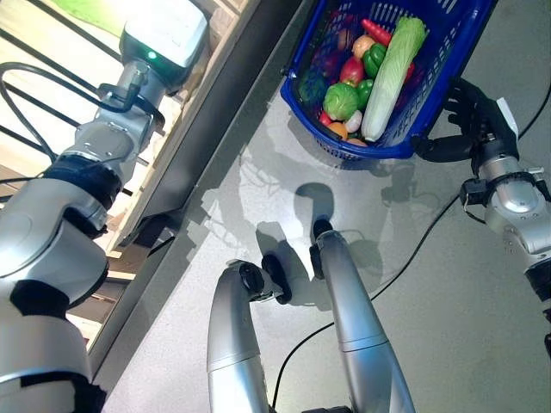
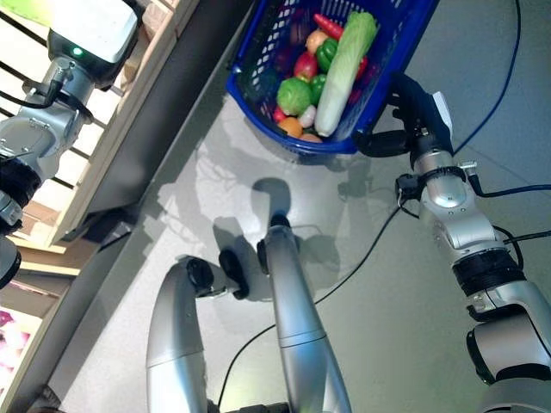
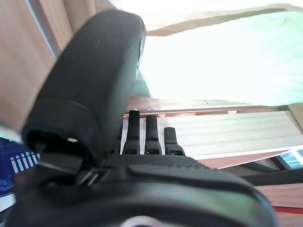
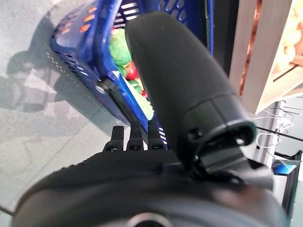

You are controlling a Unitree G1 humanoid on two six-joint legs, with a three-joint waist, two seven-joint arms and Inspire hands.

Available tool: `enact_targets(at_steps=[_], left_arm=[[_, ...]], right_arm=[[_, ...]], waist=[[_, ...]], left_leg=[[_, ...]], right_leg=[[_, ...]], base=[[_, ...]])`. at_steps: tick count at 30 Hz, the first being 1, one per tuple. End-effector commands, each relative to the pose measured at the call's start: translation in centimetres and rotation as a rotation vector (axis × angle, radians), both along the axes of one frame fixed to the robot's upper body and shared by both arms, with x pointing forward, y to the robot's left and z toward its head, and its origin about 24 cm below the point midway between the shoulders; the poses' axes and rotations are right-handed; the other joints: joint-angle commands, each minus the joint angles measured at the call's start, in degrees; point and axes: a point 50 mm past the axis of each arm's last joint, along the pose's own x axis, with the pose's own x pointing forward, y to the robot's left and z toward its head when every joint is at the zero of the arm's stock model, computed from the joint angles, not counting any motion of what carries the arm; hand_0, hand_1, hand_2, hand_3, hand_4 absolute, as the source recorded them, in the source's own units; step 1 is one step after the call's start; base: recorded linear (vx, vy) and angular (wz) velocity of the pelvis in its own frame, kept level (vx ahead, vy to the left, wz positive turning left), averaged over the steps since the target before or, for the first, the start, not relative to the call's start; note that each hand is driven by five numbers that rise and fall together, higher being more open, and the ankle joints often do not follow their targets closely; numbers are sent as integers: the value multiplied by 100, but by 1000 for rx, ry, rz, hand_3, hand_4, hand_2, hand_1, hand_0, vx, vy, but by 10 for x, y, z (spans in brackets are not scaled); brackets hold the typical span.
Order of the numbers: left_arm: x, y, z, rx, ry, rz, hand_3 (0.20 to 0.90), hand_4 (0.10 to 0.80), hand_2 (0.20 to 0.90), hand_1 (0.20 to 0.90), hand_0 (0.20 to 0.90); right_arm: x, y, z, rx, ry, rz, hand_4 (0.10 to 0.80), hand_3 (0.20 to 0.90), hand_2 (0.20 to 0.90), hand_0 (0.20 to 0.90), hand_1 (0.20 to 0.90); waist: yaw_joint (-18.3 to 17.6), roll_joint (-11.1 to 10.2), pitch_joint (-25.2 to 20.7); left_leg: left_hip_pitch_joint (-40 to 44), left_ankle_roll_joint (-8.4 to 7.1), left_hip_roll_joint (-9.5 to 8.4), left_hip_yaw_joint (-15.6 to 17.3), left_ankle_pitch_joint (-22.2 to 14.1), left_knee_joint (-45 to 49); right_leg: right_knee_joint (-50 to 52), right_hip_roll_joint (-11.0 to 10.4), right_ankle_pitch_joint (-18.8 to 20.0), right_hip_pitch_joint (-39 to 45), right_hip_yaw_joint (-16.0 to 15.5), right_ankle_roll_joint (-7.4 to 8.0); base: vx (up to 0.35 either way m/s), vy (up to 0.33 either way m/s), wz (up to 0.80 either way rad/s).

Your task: Put vegetables into the basket

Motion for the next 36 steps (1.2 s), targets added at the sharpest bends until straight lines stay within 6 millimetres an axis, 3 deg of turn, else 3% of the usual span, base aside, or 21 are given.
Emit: enact_targets(at_steps=[1, 12, 24, 25, 36], left_arm=[[-26, 28, 83, -102, -225, 189, 900, 800, 900, 900, 900], [-31, 66, 80, -337, -117, 392, 900, 800, 900, 900, 900], [-29, 91, 45, -529, 69, 481, 900, 800, 900, 900, 900], [-30, 93, 44, -534, 69, 471, 300, 400, 300, 300, 300], [-34, 81, 60, -526, -81, 266, 300, 400, 300, 300, 300]], right_arm=[[-19, 2, 71, 47, -312, 95, 800, 900, 900, 900, 900], [-32, 6, 83, 2, -357, 143, 800, 900, 900, 900, 900], [-39, 16, 99, -8, -443, 192, 800, 900, 900, 900, 900], [-40, 17, 101, -10, -453, 193, 800, 900, 900, 900, 900], [-46, 20, 99, 13, -489, 212, 800, 900, 900, 900, 900]], waist=[[-128, -337, -12], [-245, -366, -12], [-149, -294, -12], [-155, -285, -12], [-131, -253, -12]], left_leg=[[-39, 180, -145, 139, 185, -278], [-563, 139, -164, 149, 346, -331], [-333, 133, -136, 267, 346, -542], [-301, 134, -129, 282, 352, -558], [73, 150, -140, 350, 334, -716]], right_leg=[[-90, -306, -96, 394, -369, -495], [-145, -245, 43, -119, -339, -498], [-364, -267, 79, 83, -310, -460], [-368, -270, 83, 100, -301, -465], [-476, -295, 6, 446, -310, -510]], base=[[14, 50, 0], [-9, 61, -3], [-30, 46, -17], [-30, 36, -19], [-44, -3, 6]])
